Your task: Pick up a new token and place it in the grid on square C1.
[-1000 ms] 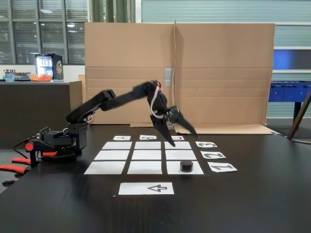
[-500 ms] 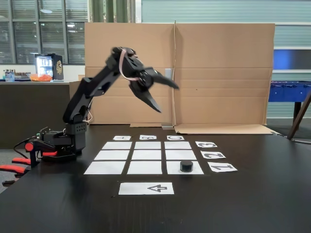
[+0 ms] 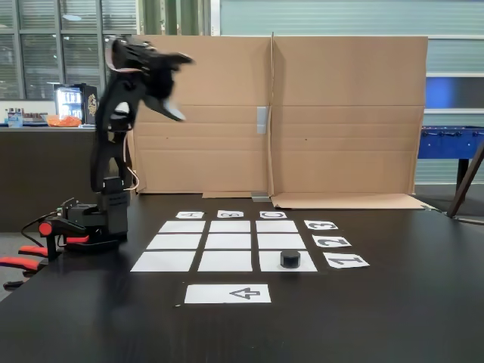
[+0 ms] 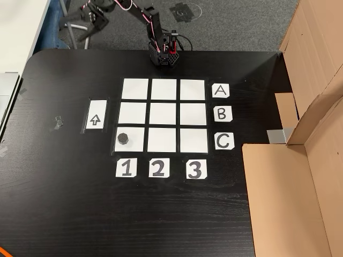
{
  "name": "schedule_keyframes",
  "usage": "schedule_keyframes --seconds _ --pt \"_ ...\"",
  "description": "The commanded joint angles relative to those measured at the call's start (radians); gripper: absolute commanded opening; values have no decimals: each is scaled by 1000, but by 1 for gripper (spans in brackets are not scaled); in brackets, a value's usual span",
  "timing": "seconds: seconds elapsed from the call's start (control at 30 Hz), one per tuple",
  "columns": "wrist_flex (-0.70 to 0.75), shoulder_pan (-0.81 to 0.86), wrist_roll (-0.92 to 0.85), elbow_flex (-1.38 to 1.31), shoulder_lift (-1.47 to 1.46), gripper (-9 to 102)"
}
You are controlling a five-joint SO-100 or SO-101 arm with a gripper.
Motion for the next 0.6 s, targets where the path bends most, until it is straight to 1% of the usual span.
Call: schedule_keyframes --seconds 0.0,0.2,0.37,0.57 --pt "-78 84 -12 114 123 46" --pt "-198 193 -15 364 272 46" --pt "-288 252 -17 604 399 46" --pt "-436 301 -17 899 561 46"
